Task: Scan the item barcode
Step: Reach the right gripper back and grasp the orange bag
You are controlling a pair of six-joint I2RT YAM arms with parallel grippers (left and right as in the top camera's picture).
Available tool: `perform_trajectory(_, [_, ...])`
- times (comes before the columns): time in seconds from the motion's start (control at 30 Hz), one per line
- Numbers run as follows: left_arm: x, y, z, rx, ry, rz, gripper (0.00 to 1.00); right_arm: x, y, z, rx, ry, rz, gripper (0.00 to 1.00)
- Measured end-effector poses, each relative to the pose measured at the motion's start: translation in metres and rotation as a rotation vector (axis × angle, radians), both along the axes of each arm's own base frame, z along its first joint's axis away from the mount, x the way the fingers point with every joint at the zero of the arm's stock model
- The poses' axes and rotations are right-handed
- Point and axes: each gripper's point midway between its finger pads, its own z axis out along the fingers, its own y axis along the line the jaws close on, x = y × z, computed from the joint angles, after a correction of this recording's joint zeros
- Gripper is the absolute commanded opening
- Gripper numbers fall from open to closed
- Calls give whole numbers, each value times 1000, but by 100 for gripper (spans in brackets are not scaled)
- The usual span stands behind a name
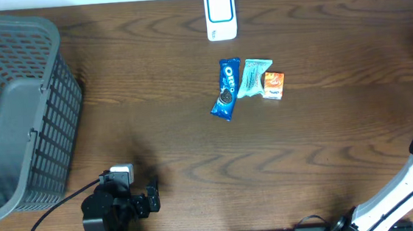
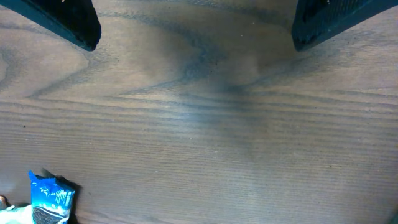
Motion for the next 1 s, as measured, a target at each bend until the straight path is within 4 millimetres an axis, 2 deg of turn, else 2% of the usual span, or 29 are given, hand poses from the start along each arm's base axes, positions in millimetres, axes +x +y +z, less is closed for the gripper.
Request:
perform_trajectory(0.1, [0, 0, 0, 0, 0, 0, 98, 8, 52, 1, 170, -41, 177, 87])
perform_trajectory(0.13, [0, 0, 0, 0, 0, 0, 98, 7, 77, 0, 235, -29, 242, 86])
perform_trajectory(0.17, [0, 0, 0, 0, 0, 0, 98, 6, 88, 0, 258, -22, 272, 86])
perform_trajectory(0.33, [0, 0, 0, 0, 0, 0, 98, -2, 167, -6, 337, 93, 500, 88])
perform_trajectory(0.4, [0, 0, 0, 0, 0, 0, 98, -2, 193, -13, 338, 128, 573, 90])
perform_trajectory(0.47, [0, 0, 0, 0, 0, 0, 98, -4, 219, -23, 346, 167, 638, 98])
perform_trajectory(0.57, [0, 0, 0, 0, 0, 0, 98, -7, 258, -44, 341, 208, 744, 99])
perform_trajectory(0.73, [0, 0, 0, 0, 0, 0, 98, -4, 301, -58, 310, 222, 863, 98])
perform_trajectory(0.83, [0, 0, 0, 0, 0, 0, 98, -1, 320, -58, 288, 213, 918, 86])
perform_trajectory(0.93, [0, 0, 0, 0, 0, 0, 98, 9, 327, -66, 245, 182, 944, 70])
perform_trajectory(1.0, [0, 0, 0, 0, 0, 0, 98, 8, 333, -75, 237, 182, 953, 62])
